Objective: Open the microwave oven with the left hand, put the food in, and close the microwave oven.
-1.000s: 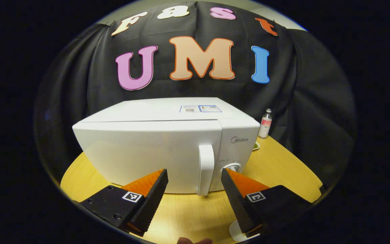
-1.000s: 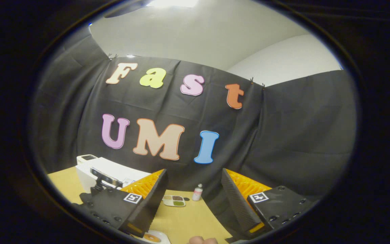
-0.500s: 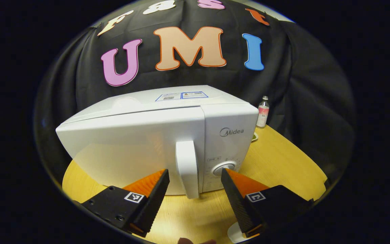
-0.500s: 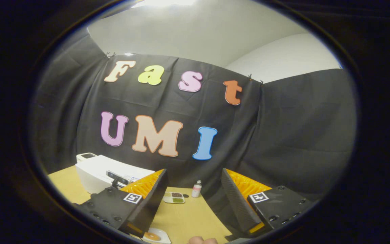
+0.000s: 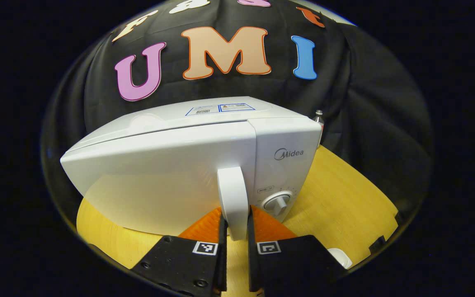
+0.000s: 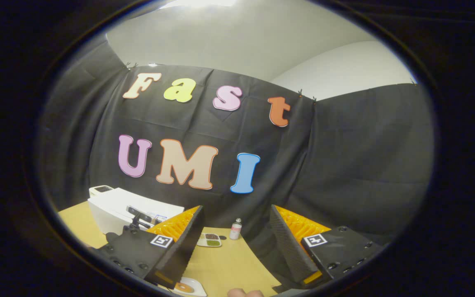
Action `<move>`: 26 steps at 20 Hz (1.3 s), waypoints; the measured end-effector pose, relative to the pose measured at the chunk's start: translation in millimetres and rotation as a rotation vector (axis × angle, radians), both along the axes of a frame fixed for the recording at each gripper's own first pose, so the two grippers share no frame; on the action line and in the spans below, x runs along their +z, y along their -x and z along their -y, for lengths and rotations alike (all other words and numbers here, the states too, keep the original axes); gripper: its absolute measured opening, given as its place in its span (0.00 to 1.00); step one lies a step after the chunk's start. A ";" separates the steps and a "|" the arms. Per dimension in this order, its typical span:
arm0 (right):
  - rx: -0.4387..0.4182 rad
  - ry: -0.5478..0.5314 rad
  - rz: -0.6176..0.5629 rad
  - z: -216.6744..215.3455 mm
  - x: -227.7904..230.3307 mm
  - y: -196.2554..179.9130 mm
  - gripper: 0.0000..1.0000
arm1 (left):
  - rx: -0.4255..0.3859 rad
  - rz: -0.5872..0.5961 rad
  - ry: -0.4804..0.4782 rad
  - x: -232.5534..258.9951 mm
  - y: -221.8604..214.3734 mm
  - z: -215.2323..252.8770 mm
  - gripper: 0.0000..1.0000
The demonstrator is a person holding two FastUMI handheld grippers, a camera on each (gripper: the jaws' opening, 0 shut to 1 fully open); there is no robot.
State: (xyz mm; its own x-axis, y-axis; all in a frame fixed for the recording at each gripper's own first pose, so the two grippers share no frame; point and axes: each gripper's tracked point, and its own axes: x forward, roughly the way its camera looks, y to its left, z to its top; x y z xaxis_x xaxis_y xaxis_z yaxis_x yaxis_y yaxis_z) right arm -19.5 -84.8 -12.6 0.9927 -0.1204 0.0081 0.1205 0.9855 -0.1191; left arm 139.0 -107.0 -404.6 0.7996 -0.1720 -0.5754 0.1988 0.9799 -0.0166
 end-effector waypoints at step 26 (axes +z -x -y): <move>0.114 -0.062 -0.042 -72.9 -16.9 -25.0 0.96 | -0.009 0.002 0.019 32.2 248.1 -181.5 0.12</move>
State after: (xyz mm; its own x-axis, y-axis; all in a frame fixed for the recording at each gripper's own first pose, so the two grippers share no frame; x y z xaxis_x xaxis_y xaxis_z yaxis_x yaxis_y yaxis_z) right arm 5.5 -12.0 -29.5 0.9993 -0.0063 -0.0375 0.0040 0.9982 -0.0596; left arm -109.1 74.4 -372.3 0.7990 -0.1900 -0.5705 0.2072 0.9777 -0.0353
